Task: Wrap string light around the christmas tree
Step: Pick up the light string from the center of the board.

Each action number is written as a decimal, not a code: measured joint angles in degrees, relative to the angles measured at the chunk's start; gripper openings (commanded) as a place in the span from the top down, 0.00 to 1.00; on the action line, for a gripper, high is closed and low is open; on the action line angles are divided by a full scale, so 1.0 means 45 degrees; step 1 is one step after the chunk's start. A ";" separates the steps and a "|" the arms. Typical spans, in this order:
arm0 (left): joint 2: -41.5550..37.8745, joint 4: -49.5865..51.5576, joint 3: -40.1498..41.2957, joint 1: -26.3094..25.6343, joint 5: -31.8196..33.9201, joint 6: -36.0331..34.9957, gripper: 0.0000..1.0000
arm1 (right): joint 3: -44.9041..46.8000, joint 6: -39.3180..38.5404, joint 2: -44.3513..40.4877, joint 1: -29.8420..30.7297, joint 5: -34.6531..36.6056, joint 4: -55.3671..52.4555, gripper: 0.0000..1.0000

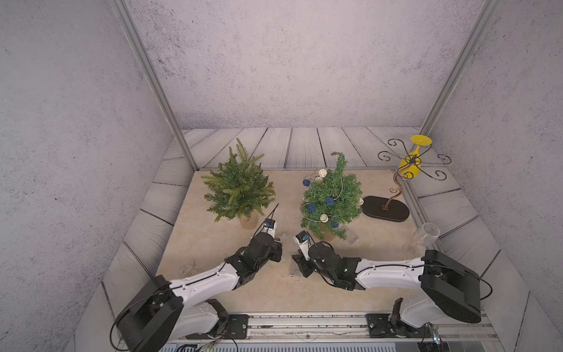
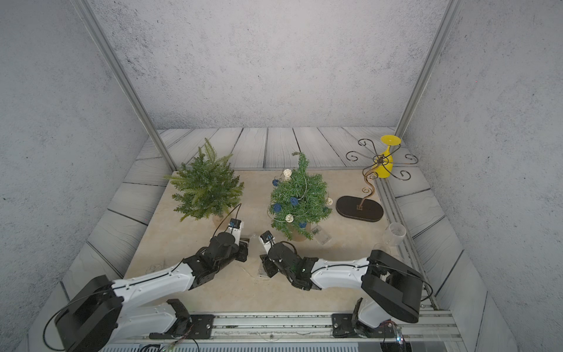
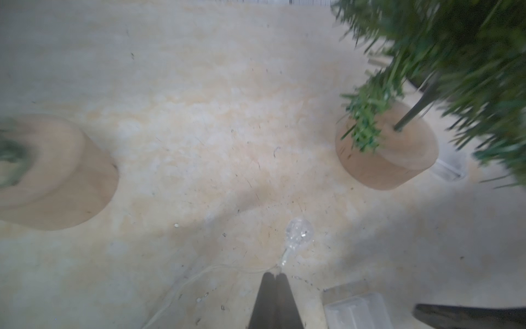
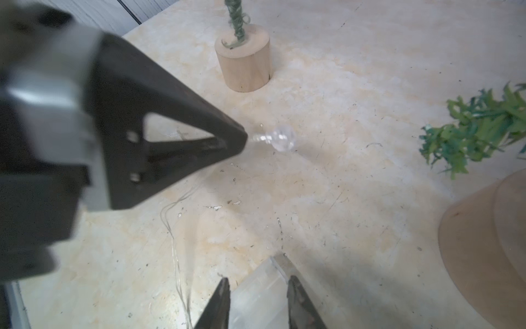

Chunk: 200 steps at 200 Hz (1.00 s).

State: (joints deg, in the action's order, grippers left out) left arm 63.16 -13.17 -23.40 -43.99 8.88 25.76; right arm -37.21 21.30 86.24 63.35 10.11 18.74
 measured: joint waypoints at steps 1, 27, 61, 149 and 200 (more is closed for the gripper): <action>-0.0058 0.0015 0.0015 0.0000 0.0000 0.0010 1.00 | -0.0019 -0.0024 0.0029 0.0000 -0.0024 0.0024 0.56; -0.1991 0.0442 0.0680 0.0000 0.0024 0.0646 1.00 | -0.0597 -0.0005 0.0753 0.0039 -0.0835 0.0379 0.40; -0.4065 0.1637 0.1234 0.0000 0.0141 0.1122 1.00 | -0.1836 -0.0151 0.2016 0.0597 -0.1855 0.1064 0.36; -0.6402 0.3084 0.1326 0.0000 0.0753 0.1525 1.00 | -0.3225 0.0330 0.3264 0.0748 -0.1195 0.2667 0.92; -0.6776 0.3172 0.1399 0.0000 0.0724 0.1681 1.00 | -0.3526 0.0073 0.3264 0.0549 -0.1690 0.1987 0.91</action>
State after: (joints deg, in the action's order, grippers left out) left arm 32.67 1.10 -17.10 -43.99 12.14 33.32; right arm -53.08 21.63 100.92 65.82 2.50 27.68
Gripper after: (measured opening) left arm 0.044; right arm 0.184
